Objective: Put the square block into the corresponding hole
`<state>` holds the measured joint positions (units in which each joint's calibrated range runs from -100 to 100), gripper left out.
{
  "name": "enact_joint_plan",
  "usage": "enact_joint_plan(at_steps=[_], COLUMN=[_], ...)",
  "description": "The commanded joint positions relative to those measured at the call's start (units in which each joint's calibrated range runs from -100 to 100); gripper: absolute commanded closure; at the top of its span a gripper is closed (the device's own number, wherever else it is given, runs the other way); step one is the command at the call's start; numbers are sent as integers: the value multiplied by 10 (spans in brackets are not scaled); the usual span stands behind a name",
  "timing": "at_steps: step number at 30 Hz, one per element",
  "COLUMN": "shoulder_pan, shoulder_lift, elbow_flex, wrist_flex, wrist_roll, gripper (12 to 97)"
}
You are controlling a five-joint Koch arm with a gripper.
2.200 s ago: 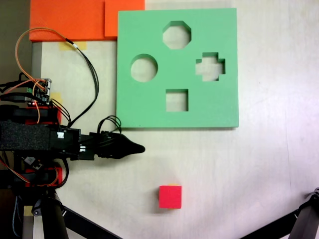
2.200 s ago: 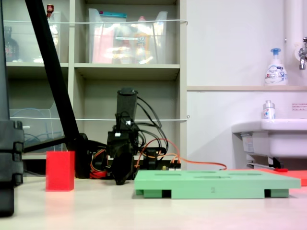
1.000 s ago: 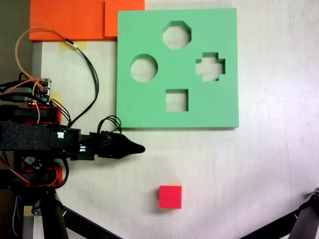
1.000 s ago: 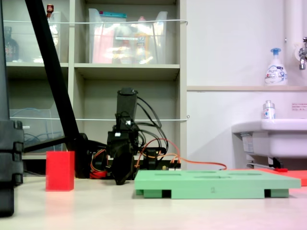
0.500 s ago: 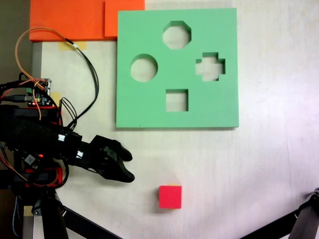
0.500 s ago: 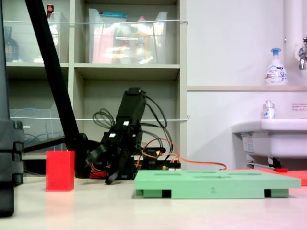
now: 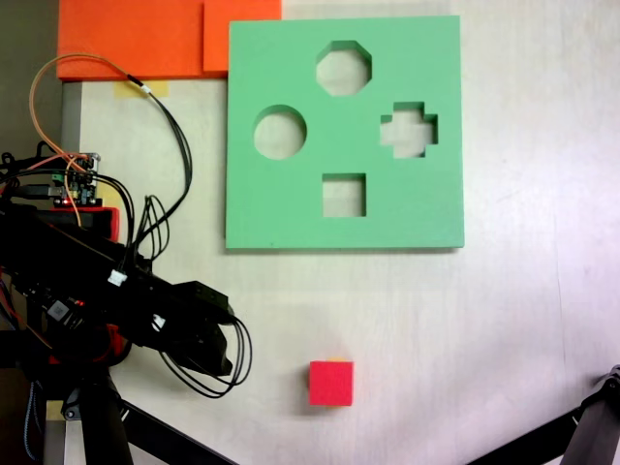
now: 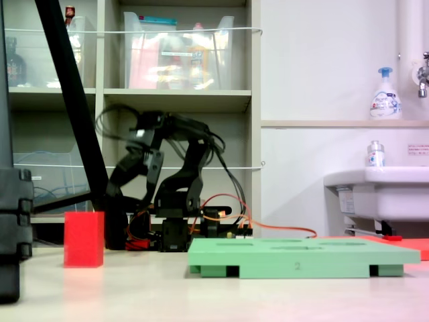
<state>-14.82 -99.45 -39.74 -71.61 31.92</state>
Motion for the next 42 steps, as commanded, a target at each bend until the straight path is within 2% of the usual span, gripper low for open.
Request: enact_joint_plan(at_steps=[1,3,8,15,26,32,42], shoulder_pan=[-5,-5,-5,-4,20,43,39], shoulder_lift=[-5,57,293,525,837,888,953], elbow_flex=[84,153,320,426,570,572,572], wrist_flex=[-70,-102,-218,-218,-180,-150,-115], wrist_roll=[0,0,13,35,50,70,71], gripper=[717,694,371,131,131,131,131])
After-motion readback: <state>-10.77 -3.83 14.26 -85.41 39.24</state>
